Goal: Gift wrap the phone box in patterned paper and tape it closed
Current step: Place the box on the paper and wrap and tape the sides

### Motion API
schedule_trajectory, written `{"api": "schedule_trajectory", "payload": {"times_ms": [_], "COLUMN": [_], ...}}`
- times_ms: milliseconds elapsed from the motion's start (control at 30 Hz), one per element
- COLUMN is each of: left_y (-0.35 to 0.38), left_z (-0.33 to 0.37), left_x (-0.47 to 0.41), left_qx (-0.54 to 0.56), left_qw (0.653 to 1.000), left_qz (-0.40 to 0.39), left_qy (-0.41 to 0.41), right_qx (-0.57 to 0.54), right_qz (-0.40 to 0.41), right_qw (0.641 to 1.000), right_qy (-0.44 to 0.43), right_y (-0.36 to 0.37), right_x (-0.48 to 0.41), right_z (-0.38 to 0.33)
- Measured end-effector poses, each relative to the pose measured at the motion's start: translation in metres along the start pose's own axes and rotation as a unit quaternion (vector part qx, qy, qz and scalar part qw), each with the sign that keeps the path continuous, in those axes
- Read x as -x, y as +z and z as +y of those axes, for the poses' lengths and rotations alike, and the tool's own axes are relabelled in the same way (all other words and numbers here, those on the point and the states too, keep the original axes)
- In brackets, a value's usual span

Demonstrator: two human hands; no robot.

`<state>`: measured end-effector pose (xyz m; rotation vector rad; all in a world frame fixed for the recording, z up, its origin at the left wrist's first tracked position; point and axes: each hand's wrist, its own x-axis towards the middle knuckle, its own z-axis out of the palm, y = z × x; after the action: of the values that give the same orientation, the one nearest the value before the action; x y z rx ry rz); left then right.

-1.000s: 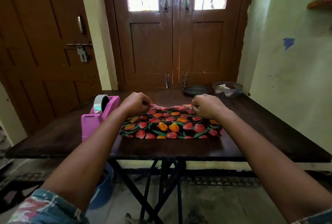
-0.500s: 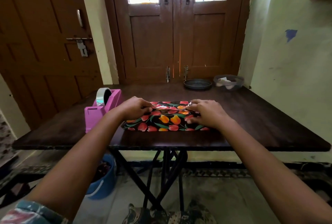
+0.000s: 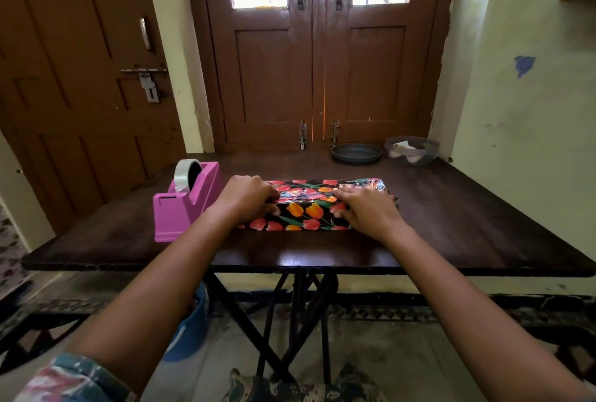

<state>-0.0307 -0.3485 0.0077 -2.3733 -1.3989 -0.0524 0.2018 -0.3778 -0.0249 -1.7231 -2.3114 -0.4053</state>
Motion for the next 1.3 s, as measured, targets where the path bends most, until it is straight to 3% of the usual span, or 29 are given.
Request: {"api": "schedule_trajectory", "payload": {"times_ms": [400,600,733,900,1000,1100,1200,1300], "left_y": [0.017,0.026,0.032,0.020,0.005,-0.009,-0.014,-0.014], "left_z": [-0.010,-0.010,-0.007,-0.016,-0.030,-0.053,-0.076,-0.090], "left_x": [-0.016,-0.015,-0.011,-0.004,0.008,0.023,0.037,0.051], "left_qx": [0.009,0.055,0.132,0.307,0.304,0.230,0.181,0.213], "left_qw": [0.999,0.996,0.986,0.932,0.921,0.916,0.892,0.857], "left_qz": [0.040,0.062,0.064,0.112,0.140,0.156,0.102,0.018], "left_qy": [-0.011,-0.039,-0.079,-0.157,-0.197,-0.290,-0.402,-0.469], "right_qx": [-0.021,-0.058,-0.068,-0.078,-0.079,-0.079,-0.071,-0.082], "right_qz": [0.035,0.207,0.218,0.204,0.205,0.203,0.201,0.196], "right_qw": [0.998,0.977,0.974,0.976,0.976,0.976,0.977,0.977], "right_qy": [-0.038,0.003,0.009,0.015,0.012,0.014,0.013,0.015], "right_y": [0.021,0.048,0.047,0.047,0.047,0.047,0.048,0.049], "right_x": [-0.022,-0.022,-0.023,-0.023,-0.023,-0.023,-0.022,-0.022], "right_z": [-0.031,-0.036,-0.039,-0.039,-0.040,-0.041,-0.042,-0.041]}}
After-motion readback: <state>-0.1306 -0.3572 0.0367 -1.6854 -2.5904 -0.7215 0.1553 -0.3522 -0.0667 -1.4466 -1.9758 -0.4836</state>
